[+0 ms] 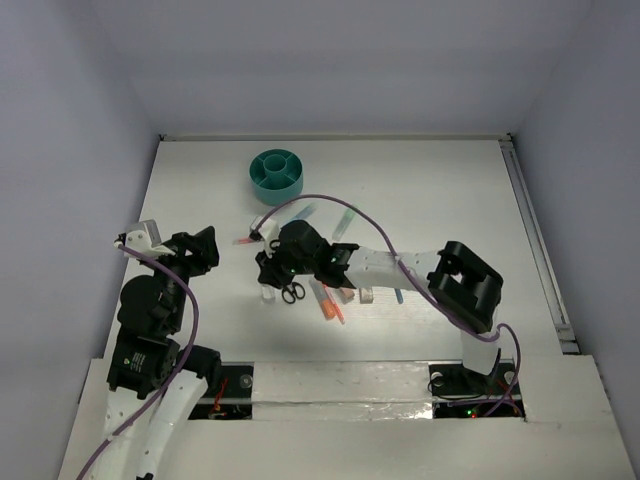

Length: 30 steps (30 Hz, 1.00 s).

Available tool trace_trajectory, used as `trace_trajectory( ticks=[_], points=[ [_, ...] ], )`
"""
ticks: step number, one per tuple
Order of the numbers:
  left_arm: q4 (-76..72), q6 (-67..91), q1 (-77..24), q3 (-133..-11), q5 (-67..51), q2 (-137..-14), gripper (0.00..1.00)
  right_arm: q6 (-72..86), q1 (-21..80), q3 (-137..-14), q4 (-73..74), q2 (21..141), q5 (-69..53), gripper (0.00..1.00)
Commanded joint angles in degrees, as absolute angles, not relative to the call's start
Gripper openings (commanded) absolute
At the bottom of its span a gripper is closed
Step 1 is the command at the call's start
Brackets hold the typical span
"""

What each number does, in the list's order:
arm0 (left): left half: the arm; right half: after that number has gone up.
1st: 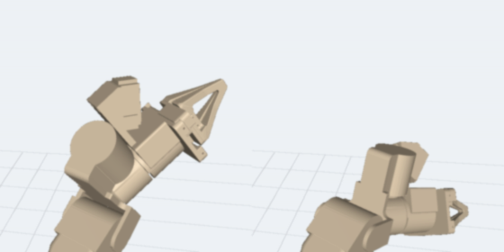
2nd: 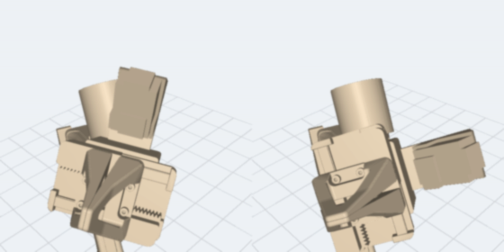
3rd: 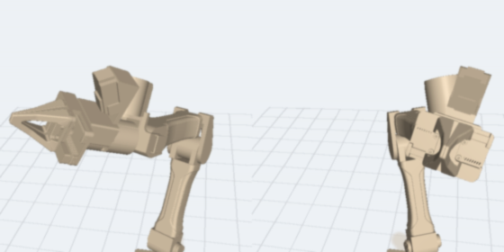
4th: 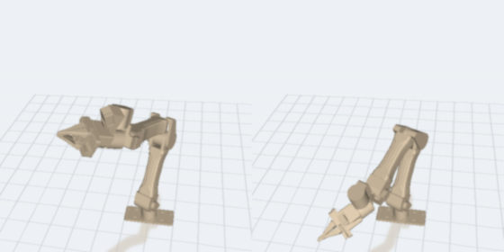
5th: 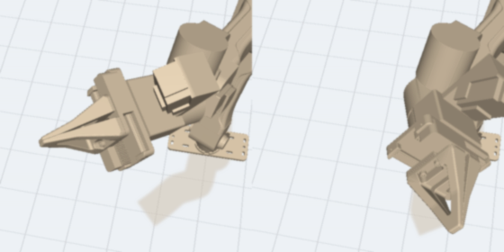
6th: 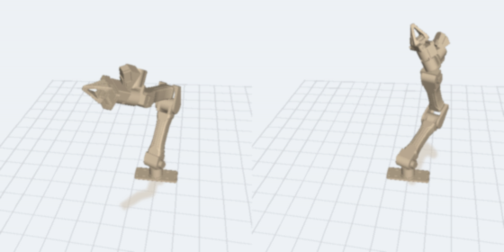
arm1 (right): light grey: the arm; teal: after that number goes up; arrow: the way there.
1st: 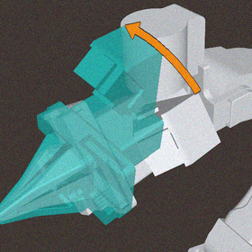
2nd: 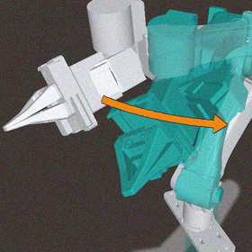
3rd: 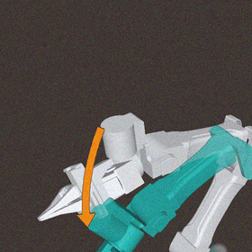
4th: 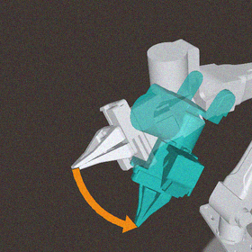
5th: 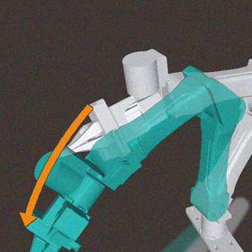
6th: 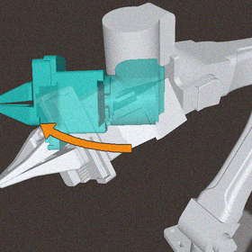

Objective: Sort the stationery into containers
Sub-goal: Pick up the stationery from the center of the board, then place the stationery in the storage box.

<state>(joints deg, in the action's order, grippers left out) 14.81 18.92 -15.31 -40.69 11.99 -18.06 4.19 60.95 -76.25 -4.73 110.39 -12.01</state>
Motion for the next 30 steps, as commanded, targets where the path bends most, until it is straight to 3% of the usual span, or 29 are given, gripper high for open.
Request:
trace_trajectory(
  ticks=[1, 8, 22, 30],
  points=[
    [12.0, 18.3, -15.1, -40.5, 11.1, -17.5, 0.55, 4.5, 61.5, -77.6, -10.7, 106.3, -7.2, 0.10],
    [11.4, 18.1, -15.1, -40.4, 10.5, -17.3, 0.55, 1.0, 57.9, -84.9, -15.9, 104.1, 5.4, 0.02],
    [11.3, 18.1, -15.6, -40.3, 10.9, -17.0, 0.55, 6.8, 41.4, -116.9, -13.0, 122.9, 2.3, 0.00],
    [11.3, 17.9, -15.6, -40.4, 11.3, -17.4, 0.55, 8.1, 38.9, -124.3, -9.4, 129.4, -2.6, 0.00]
  ],
)
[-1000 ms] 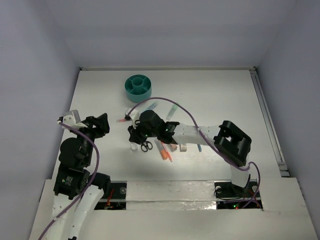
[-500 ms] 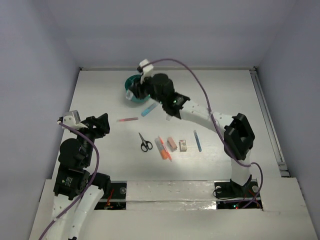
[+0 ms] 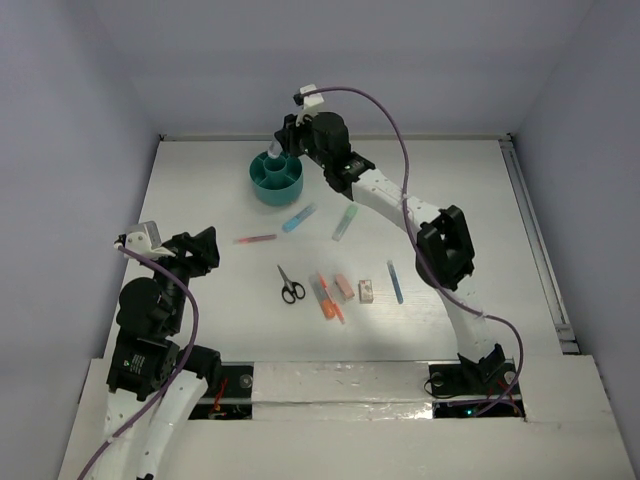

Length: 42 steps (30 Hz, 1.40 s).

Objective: Sort the stationery into containers
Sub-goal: Place the stationery in the storage box, then pick up the pen from the center of the board.

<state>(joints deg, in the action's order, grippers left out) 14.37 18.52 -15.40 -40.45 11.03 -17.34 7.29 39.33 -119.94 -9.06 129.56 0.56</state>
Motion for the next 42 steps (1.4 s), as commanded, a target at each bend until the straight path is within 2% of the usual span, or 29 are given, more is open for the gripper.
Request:
trace_trajectory(
  ticks=[1, 15, 22, 25, 26, 29, 33, 35, 37, 39, 40, 41, 42],
  points=[
    [11.3, 17.9, -15.6, -40.5, 11.4, -17.5, 0.55, 8.0, 38.9, -124.5, -9.3, 130.0, -2.9, 0.00],
    [11.5, 17.8, -15.6, -40.5, 11.7, -17.8, 0.55, 8.9, 38.9, -122.7, -9.1, 134.3, -2.8, 0.00],
    [11.7, 17.8, -15.6, -40.5, 11.9, -17.6, 0.55, 9.0, 38.9, -125.1, -8.0, 136.8, -2.5, 0.04],
    [11.7, 17.8, -15.6, -40.5, 12.0, -17.5, 0.55, 9.6, 38.9, -123.6, -9.6, 136.4, -2.0, 0.29],
    [11.7, 17.8, -15.6, -40.5, 12.0, -17.5, 0.55, 9.6, 38.9, -123.3, -9.8, 136.1, -2.0, 0.44],
    [11.7, 17.8, -15.6, -40.5, 12.0, -17.5, 0.55, 9.3, 38.9, -122.8, -9.7, 135.1, -1.1, 0.65],
    [11.7, 17.8, -15.6, -40.4, 12.0, -17.6, 0.55, 9.1, 38.9, -119.7, -11.2, 130.2, -0.4, 0.78],
    [11.7, 17.9, -15.6, -40.4, 12.0, -17.8, 0.55, 8.8, 38.9, -118.0, -11.0, 128.3, -0.4, 0.79],
    [11.7, 17.8, -15.6, -40.4, 12.0, -17.7, 0.55, 9.0, 38.4, -115.3, -11.4, 124.6, 1.8, 0.76],
    [11.8, 17.9, -15.6, -40.4, 12.0, -17.7, 0.55, 10.5, 36.5, -108.6, -12.1, 121.7, 2.1, 0.47],
    [11.7, 17.9, -15.6, -40.4, 12.0, -17.6, 0.55, 12.5, 35.7, -106.1, -12.0, 120.2, 2.3, 0.27],
    [11.7, 17.8, -15.6, -40.4, 12.0, -17.7, 0.55, 13.7, 34.9, -103.7, -11.5, 117.9, 2.2, 0.02],
    [11.6, 17.9, -15.6, -40.4, 12.0, -17.7, 0.55, 14.4, 33.4, -99.8, -10.6, 117.1, 2.2, 0.00]
  ],
)
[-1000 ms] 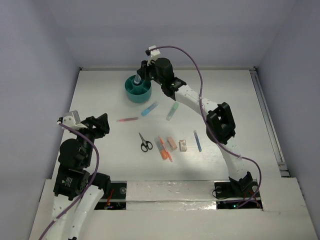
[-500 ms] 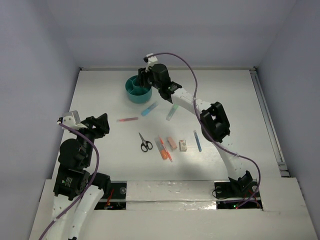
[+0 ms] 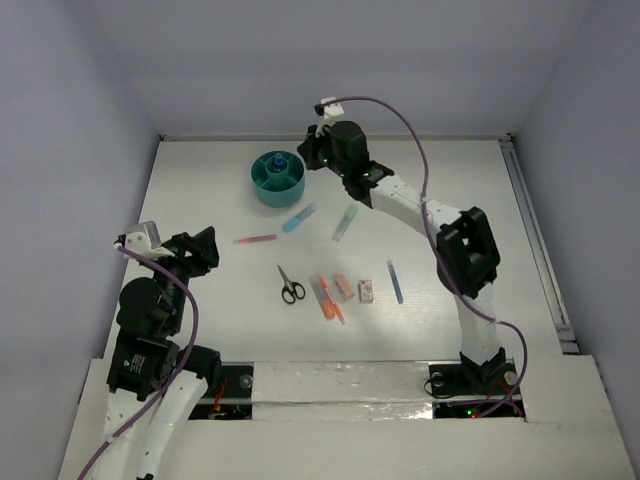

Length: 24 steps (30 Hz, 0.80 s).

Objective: Sort the stationery into containers
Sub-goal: Pick up the pen from the center of the board.

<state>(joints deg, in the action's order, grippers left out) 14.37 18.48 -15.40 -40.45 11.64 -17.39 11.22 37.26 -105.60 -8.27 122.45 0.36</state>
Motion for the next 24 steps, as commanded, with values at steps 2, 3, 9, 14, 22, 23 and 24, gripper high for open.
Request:
trace_trajectory(
  ticks=[2, 3, 9, 14, 22, 23, 24],
  points=[
    [11.6, 17.8, -15.6, -40.3, 11.8, -17.7, 0.55, 15.5, 32.8, -97.0, -5.8, 115.8, 3.9, 0.00],
    [11.6, 17.9, -15.6, -40.3, 11.8, -17.8, 0.55, 15.6, 31.9, -95.1, -3.7, 115.8, 4.8, 0.00],
    [11.5, 18.2, -15.6, -40.3, 11.9, -18.2, 0.55, 17.9, 28.9, -91.3, 9.2, 116.4, 8.7, 0.37],
    [11.5, 18.1, -15.6, -40.2, 11.7, -18.3, 0.55, 20.3, 28.3, -89.5, 12.7, 117.6, 6.7, 0.77],
    [11.4, 18.2, -16.2, -40.2, 11.0, -18.3, 0.55, 24.3, 28.3, -83.7, 9.1, 116.9, -1.0, 0.76],
    [11.5, 18.2, -16.2, -40.2, 11.0, -18.3, 0.55, 24.9, 28.3, -83.8, 9.0, 117.6, -2.3, 0.73],
    [11.5, 18.3, -16.2, -40.2, 11.0, -18.2, 0.55, 25.1, 28.3, -84.2, 9.0, 117.9, -2.5, 0.71]
  ],
)
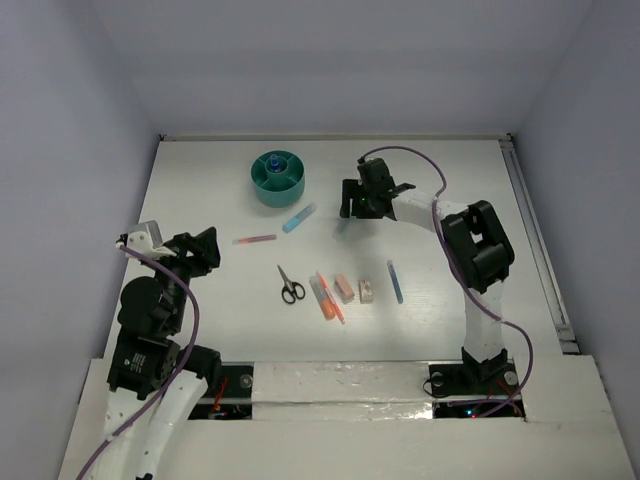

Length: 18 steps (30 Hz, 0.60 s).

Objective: Sort the stationery into containers
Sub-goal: Pick up the pen from the center of the board.

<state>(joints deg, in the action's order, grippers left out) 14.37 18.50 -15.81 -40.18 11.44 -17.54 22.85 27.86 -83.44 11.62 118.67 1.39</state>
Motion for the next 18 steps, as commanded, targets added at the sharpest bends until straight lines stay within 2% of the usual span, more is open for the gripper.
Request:
trace_trajectory(
  ticks=[1, 8, 18],
  points=[
    [11.5, 18.3, -16.2, -40.1, 11.0, -18.1, 0.55, 25.4, 28.3, -84.5, 9.0, 118.7, -2.5, 0.69],
    [11.4, 18.3, -16.2, -40.1, 11.0, -17.6, 0.55, 24.2, 29.5, -89.5, 12.4, 122.3, -1.0, 0.62],
    [11.5, 18.3, -16.2, -40.1, 11.1, -17.5, 0.55, 19.3, 32.2, -96.7, 20.8, 126.2, 7.5, 0.60]
  ],
)
